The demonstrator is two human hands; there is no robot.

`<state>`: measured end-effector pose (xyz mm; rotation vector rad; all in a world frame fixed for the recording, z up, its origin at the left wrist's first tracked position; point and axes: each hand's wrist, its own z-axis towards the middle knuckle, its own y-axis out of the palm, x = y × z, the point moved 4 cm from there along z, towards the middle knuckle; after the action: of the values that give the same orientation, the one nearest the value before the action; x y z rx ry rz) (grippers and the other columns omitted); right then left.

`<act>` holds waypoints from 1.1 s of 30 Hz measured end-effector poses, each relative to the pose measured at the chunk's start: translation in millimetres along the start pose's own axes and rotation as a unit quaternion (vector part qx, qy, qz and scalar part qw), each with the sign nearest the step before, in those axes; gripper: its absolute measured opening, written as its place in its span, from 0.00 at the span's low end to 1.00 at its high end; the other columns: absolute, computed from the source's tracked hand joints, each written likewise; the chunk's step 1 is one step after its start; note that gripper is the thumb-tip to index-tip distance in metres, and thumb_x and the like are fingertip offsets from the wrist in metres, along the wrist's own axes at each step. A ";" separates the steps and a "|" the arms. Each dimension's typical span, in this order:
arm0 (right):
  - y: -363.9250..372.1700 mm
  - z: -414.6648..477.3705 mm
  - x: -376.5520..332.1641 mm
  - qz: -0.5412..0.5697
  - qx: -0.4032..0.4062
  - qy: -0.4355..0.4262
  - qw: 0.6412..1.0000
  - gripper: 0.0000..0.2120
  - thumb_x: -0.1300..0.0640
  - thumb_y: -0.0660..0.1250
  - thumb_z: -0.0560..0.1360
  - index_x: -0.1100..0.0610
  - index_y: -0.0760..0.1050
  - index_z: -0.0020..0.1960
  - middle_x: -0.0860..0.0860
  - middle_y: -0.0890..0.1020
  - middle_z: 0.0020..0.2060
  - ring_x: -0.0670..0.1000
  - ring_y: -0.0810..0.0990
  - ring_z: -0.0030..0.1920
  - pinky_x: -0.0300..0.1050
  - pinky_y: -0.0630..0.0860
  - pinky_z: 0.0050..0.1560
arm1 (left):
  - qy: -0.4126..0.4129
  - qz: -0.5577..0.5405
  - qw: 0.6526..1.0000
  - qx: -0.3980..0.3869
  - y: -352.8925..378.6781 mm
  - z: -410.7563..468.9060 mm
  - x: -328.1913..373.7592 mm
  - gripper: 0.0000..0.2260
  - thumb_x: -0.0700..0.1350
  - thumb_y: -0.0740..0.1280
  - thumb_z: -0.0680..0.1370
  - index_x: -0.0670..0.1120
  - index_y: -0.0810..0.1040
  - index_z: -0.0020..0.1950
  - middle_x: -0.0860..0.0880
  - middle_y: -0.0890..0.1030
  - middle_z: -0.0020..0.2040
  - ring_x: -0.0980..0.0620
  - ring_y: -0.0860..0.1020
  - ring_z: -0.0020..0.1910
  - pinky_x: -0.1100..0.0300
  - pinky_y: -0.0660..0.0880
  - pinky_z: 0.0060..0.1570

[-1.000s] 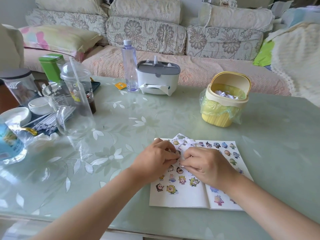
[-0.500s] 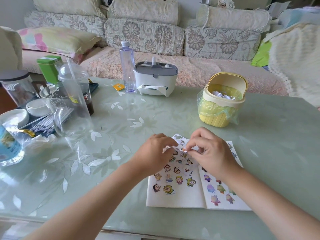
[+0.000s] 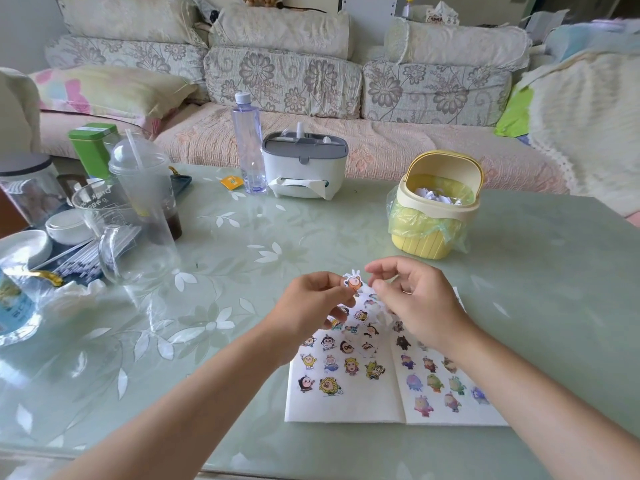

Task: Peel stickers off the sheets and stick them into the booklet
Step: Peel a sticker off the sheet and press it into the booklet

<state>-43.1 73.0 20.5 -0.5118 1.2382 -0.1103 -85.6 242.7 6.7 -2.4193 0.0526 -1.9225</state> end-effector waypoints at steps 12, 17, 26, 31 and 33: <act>0.7 2.3 -7.5 0.048 0.004 0.037 0.998 0.06 0.60 0.74 0.75 0.49 0.84 0.42 0.54 0.85 0.35 0.47 0.76 0.29 0.40 0.75 0.34 | 0.047 0.070 0.996 0.015 4.1 0.7 9.9 0.05 0.48 0.71 0.77 0.49 0.81 0.42 0.49 0.85 0.42 0.55 0.78 0.37 0.68 0.71 0.34; 1.6 3.8 -5.5 0.072 -0.004 0.073 0.995 0.04 0.59 0.74 0.75 0.50 0.84 0.45 0.51 0.85 0.32 0.47 0.75 0.28 0.36 0.73 0.33 | 0.065 0.027 0.997 0.036 4.0 3.1 10.3 0.05 0.48 0.73 0.76 0.47 0.84 0.45 0.51 0.85 0.40 0.55 0.79 0.38 0.64 0.75 0.36; 4.4 4.3 0.7 0.083 -0.017 0.103 0.991 0.07 0.57 0.73 0.76 0.51 0.84 0.40 0.52 0.79 0.26 0.49 0.75 0.28 0.39 0.70 0.30 | -0.005 -0.103 0.995 0.014 8.1 2.7 6.2 0.03 0.46 0.72 0.77 0.48 0.85 0.47 0.52 0.85 0.41 0.52 0.79 0.37 0.60 0.77 0.37; 4.6 6.1 -1.7 0.090 -0.036 0.120 0.988 0.09 0.56 0.69 0.78 0.51 0.83 0.40 0.58 0.84 0.39 0.52 0.76 0.31 0.39 0.67 0.28 | 0.014 -0.063 0.998 0.016 3.3 3.8 13.6 0.09 0.46 0.65 0.79 0.45 0.84 0.49 0.52 0.83 0.43 0.52 0.79 0.38 0.59 0.76 0.39; 6.0 6.2 -0.7 0.069 -0.051 0.120 0.989 0.09 0.55 0.69 0.78 0.51 0.83 0.41 0.59 0.85 0.40 0.50 0.75 0.30 0.37 0.67 0.28 | 0.053 0.004 0.998 0.039 0.2 4.4 16.2 0.07 0.47 0.67 0.79 0.46 0.84 0.48 0.54 0.83 0.41 0.55 0.78 0.37 0.61 0.74 0.39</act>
<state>-38.8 80.4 20.0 -0.5095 1.5180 0.0093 -77.7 241.6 21.4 -2.2645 -0.0077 -2.0071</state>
